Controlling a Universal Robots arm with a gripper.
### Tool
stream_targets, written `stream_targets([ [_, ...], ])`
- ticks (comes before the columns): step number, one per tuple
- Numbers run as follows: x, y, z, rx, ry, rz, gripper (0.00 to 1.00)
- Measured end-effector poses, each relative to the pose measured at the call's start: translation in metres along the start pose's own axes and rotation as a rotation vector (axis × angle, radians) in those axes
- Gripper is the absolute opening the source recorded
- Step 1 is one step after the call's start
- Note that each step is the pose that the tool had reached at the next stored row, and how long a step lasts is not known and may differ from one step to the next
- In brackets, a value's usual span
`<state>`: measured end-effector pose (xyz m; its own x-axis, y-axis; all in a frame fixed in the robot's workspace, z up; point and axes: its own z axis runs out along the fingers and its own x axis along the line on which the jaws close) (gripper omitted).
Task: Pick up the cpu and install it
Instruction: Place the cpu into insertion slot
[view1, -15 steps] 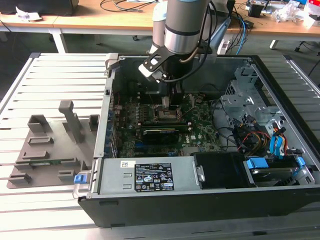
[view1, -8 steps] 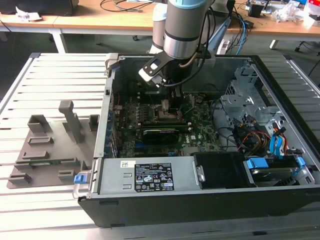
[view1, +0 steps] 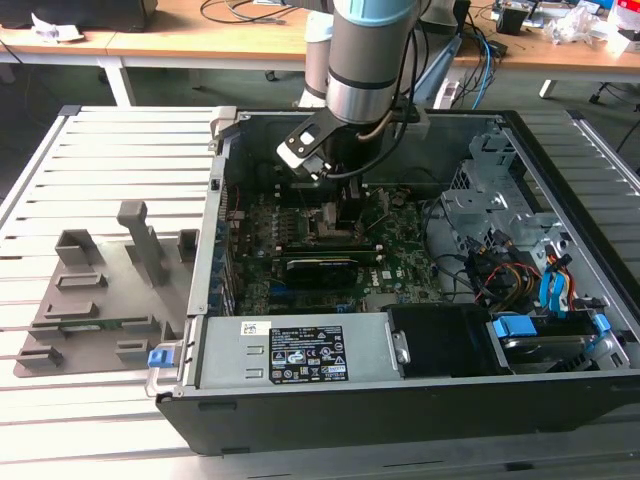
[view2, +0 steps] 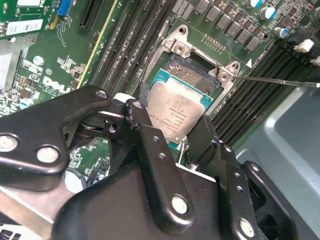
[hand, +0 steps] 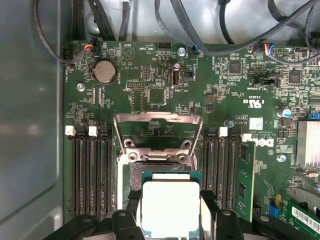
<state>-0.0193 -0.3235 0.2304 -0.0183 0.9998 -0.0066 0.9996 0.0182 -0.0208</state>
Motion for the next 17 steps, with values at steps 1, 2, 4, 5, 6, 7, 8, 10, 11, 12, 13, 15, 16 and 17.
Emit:
stream_targets([
  [1,0.0005,-0.0002,0.0009,0.0001,-0.0003,-0.006,0.55],
  [2,0.0009,-0.0001,0.0015,0.0,-0.0002,-0.006,0.55],
  [4,0.0024,-0.0001,0.003,-0.0001,-0.0002,-0.006,0.55],
  [5,0.0034,0.0,0.004,0.0,-0.003,-0.006,0.55],
  [6,0.0036,0.0001,0.0046,0.0,-0.0035,-0.006,0.55],
  [7,0.0036,0.0,0.0056,0.0,-0.0034,-0.006,0.55],
  [8,0.0036,0.0,0.0064,0.0,-0.0035,-0.006,0.55],
  [10,0.0036,0.0,0.0077,0.0,-0.0036,-0.006,0.55],
  [11,0.0036,0.0,0.0082,0.0,-0.0035,-0.006,0.55],
  [12,0.0036,0.0001,0.0086,0.0,-0.0034,-0.006,0.55],
  [13,0.0036,0.0001,0.0091,0.0,-0.0035,-0.006,0.55],
  [15,0.0036,0.0001,0.0111,0.0001,-0.0035,-0.006,0.55],
  [16,0.0037,0.0001,0.0117,0.0,-0.0035,-0.006,0.55],
  [17,0.0037,0.0001,0.0122,0.0,-0.0035,-0.006,0.55],
])
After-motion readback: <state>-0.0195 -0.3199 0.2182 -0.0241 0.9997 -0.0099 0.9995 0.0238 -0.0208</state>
